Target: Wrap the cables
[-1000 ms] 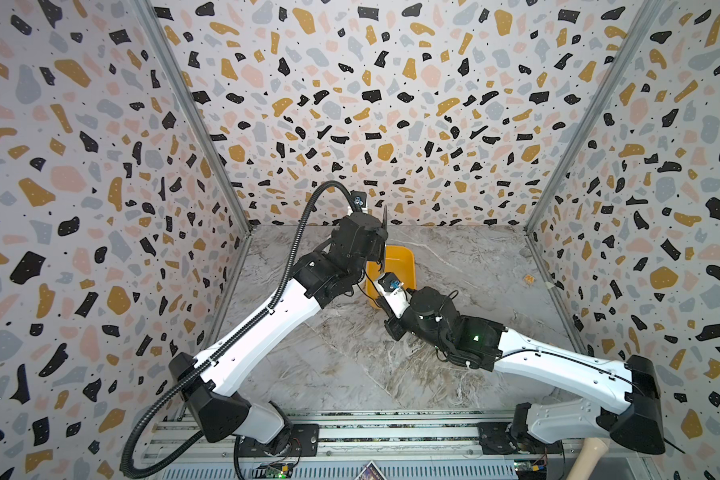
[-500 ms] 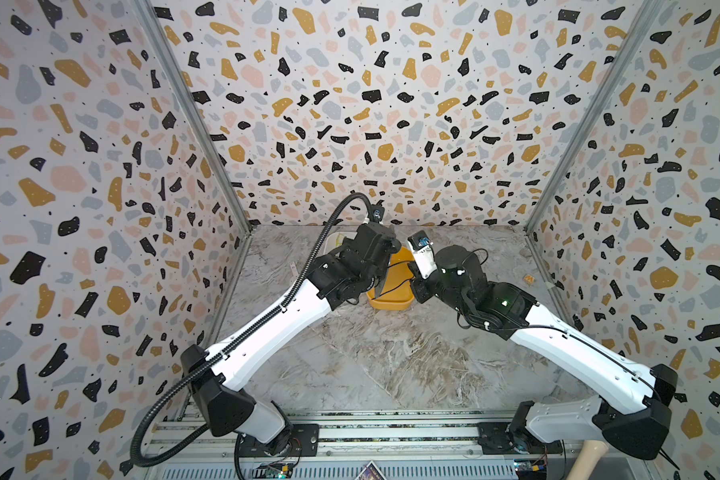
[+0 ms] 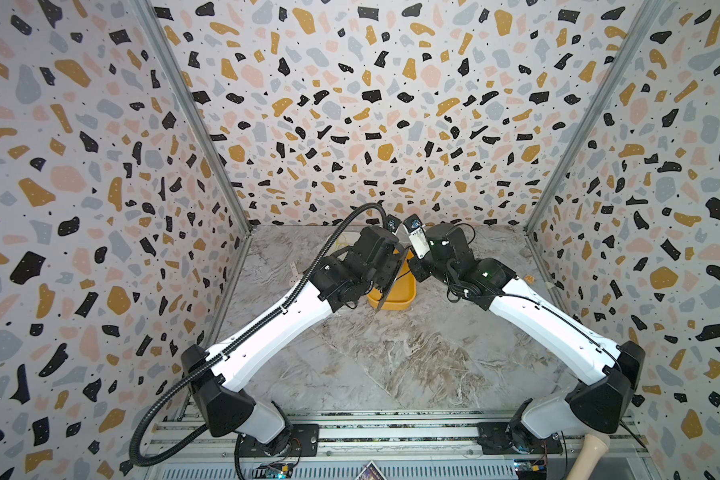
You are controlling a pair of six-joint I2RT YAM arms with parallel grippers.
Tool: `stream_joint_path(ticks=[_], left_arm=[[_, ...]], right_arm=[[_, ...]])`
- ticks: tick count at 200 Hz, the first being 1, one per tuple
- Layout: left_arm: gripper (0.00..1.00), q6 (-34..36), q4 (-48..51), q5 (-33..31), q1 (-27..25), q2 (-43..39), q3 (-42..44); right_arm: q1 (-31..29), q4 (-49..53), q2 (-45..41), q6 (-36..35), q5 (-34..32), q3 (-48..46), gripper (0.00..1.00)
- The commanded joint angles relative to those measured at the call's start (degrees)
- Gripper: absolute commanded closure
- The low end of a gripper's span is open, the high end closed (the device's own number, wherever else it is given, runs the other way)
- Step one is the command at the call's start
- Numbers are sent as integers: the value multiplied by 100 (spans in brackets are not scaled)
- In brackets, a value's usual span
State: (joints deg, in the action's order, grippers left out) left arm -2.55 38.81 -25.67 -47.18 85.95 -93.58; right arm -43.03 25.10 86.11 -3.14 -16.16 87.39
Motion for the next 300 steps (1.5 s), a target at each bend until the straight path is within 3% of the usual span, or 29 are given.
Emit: stream_joint_path(ticks=[1, 30, 45, 65, 118, 151, 197, 243, 277, 300], left_arm=[[100, 273, -14, 211, 8, -254, -116], [100, 429, -10, 322, 19, -272, -123], [100, 464, 25, 377, 12, -270, -179], [100, 513, 130, 601, 19, -238, -313], [100, 583, 213, 887, 18, -289, -446], [100, 483, 367, 997, 23, -196, -624], [100, 474, 520, 894, 30, -65, -805], [100, 331, 531, 796, 88, 65, -924], [100, 255, 468, 818, 107, -11, -1013], [100, 212, 452, 814, 126, -26, -1037]], right_arm=[[347, -4, -7, -56, -256, 246, 97], [579, -171, -66, -65, 163, 70, 90], [832, -226, -115, -11, 697, -37, 80], [1171, -439, -219, 15, 1424, -314, 75], [1665, -853, -364, 119, 2550, -883, 71], [1674, -928, -508, 365, 2677, -1110, 64], [1683, -1021, -1201, 813, 2808, -1756, 36], [1675, -1278, -1959, 1210, 3179, -2574, 31], [1632, -2357, -2384, 1529, 3981, -3896, 23], [1329, -2769, -2302, 1640, 3710, -4511, 22]])
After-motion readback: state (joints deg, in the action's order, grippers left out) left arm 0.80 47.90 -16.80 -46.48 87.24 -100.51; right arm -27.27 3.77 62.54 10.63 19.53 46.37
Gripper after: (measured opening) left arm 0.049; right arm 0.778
